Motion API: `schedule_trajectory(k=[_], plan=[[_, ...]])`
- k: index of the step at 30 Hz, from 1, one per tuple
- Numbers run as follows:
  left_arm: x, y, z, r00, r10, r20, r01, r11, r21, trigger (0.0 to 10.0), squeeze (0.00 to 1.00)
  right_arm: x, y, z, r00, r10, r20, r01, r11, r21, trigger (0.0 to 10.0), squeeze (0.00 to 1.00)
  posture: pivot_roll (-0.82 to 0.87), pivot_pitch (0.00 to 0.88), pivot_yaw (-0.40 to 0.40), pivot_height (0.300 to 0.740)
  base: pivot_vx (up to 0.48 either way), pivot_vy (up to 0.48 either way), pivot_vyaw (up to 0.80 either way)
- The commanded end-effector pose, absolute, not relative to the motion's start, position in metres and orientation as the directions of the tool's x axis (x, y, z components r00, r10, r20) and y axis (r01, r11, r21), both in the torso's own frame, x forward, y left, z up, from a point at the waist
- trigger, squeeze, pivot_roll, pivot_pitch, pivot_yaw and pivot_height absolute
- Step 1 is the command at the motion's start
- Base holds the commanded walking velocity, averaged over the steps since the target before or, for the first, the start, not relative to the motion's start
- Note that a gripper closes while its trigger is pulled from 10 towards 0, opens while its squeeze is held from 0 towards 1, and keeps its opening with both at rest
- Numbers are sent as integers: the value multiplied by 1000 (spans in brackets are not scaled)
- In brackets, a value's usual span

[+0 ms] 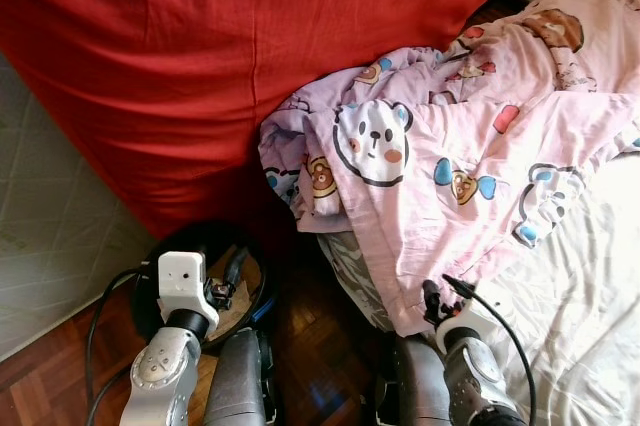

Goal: Clean up the room

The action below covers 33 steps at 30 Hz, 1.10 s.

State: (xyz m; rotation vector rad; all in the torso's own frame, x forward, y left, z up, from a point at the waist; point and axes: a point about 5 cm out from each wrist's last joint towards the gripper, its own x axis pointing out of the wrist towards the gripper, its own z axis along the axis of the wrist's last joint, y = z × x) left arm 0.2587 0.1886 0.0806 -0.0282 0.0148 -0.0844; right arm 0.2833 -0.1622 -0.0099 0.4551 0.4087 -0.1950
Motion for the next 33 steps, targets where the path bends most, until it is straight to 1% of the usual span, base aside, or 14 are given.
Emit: schedule_trajectory(k=[1,6,9,13,15,20,21,22,23,33], plan=[[252,192,77,995,-85,-44,84,996,-15,10000,0,271,-154,-24,866,-53,-497,272,884,380,10000,0,127,319,24,604,0,0,0],[241,194,75,995,-79,-65,78,997,-14,10000,0,268,-151,-27,859,-39,-510,268,883,385,10000,0,139,348,26,604,0,0,0],[234,194,75,994,-77,-74,76,997,-16,10000,0,266,-151,-29,852,-38,-522,256,899,354,10000,0,146,365,25,604,0,0,0],[228,193,74,994,-73,-86,71,997,-24,10000,0,265,-151,-30,852,-38,-522,255,901,350,10000,0,150,375,23,604,0,0,0],[217,191,71,992,-71,-107,68,997,-28,10000,0,264,-152,-30,858,-20,-513,242,897,370,10000,0,155,393,20,604,0,0,0],[208,191,70,990,-68,-124,65,997,-31,10000,0,261,-152,-32,864,-2,-503,212,909,360,10000,0,159,415,22,604,0,0,0],[205,191,70,989,-69,-130,65,997,-31,10000,0,259,-152,-33,865,1,-501,206,912,356,6784,0,160,421,22,604,0,0,0],[204,191,71,989,-69,-133,65,997,-31,10000,0,259,-152,-33,866,4,-501,200,914,354,2157,0,160,421,22,604,0,0,0],[204,191,71,988,-69,-135,65,997,-32,10000,0,259,-151,-33,867,11,-497,190,917,352,0,0,160,423,21,604,0,0,0],[203,186,71,987,-71,-148,65,997,-40,10000,0,259,-149,-32,874,36,-485,150,928,340,0,0,148,428,11,604,0,0,0]])
